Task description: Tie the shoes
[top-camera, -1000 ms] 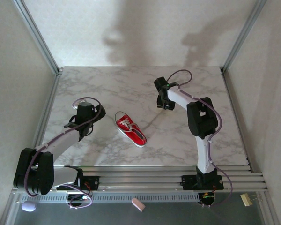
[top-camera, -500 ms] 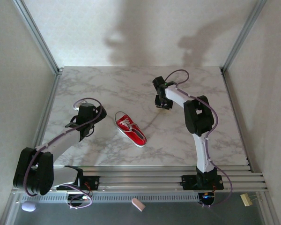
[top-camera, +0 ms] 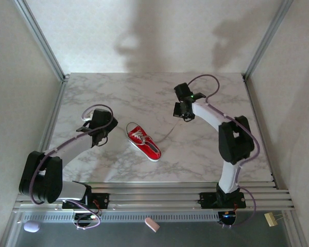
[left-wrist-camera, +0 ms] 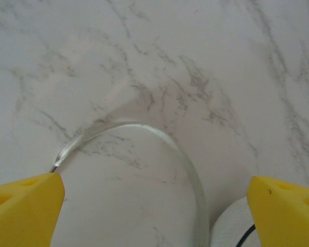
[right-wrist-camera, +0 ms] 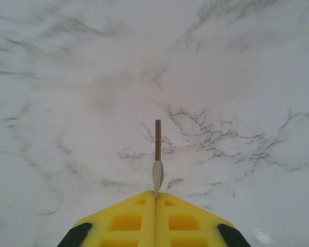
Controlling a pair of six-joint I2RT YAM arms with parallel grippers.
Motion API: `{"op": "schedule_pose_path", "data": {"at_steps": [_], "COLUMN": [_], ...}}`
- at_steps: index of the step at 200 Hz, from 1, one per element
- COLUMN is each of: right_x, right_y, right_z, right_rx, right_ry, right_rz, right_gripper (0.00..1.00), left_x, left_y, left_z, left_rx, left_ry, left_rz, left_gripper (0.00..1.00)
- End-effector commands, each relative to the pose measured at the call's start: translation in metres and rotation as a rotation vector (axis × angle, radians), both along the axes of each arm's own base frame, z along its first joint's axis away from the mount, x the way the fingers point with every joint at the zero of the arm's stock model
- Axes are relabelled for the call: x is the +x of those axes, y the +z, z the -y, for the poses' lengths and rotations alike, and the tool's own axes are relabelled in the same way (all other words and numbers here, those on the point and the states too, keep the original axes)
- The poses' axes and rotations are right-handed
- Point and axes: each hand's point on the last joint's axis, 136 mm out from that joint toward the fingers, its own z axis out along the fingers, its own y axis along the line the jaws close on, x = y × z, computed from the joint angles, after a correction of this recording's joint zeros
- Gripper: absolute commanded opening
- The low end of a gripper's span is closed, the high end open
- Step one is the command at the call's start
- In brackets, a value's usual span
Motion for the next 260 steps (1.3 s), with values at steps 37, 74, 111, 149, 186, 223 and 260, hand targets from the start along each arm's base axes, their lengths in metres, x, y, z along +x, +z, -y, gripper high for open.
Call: {"op": "schedule_pose_path", "data": {"at_steps": [37,74,111,149,186,223,260], "right_x": [-0.025,-0.034,-0.039,-0.042,-0.046,-0.048,-0.052], "right_y": [0.032,0.038,0.039,0.033,0.028,0.023,0.021], "right_z": [0.003,0.01,0.018,0.02,0.023,0.024,0.028], "right_rx": [-0.035,-0.039,-0.056,-0.062,-0.065,-0.068,-0.071], "right_ry": [0.048,0.036,0.025,0.019,0.015,0.007,-0.005], "right_rz": [0.092,0.107,0.113,0.104,0.097,0.09,0.093], "right_gripper": [0.0,0.0,0.0,0.0,0.0,0.0,0.0], "left_x": [0.006,0.021,0.031,0.04,0.044,0.048,0.046], "left_y": [-0.016,-0.033,-0.047,-0.054,-0.061,-0.066,-0.074], "left_z": [-0.005,0.009,0.015,0.015,0.01,0.004,-0.005], "left_rx": [0.007,-0.04,-0.06,-0.038,-0.008,0.045,0.078], "left_ry": [0.187,0.196,0.223,0.241,0.262,0.273,0.284], "left_rz": [-0.178,-0.233,-0.263,-0.286,-0.31,-0.339,-0.365], "left_gripper": [0.91,0.88,0.85,0.79,0.76,0.65,0.54]}}
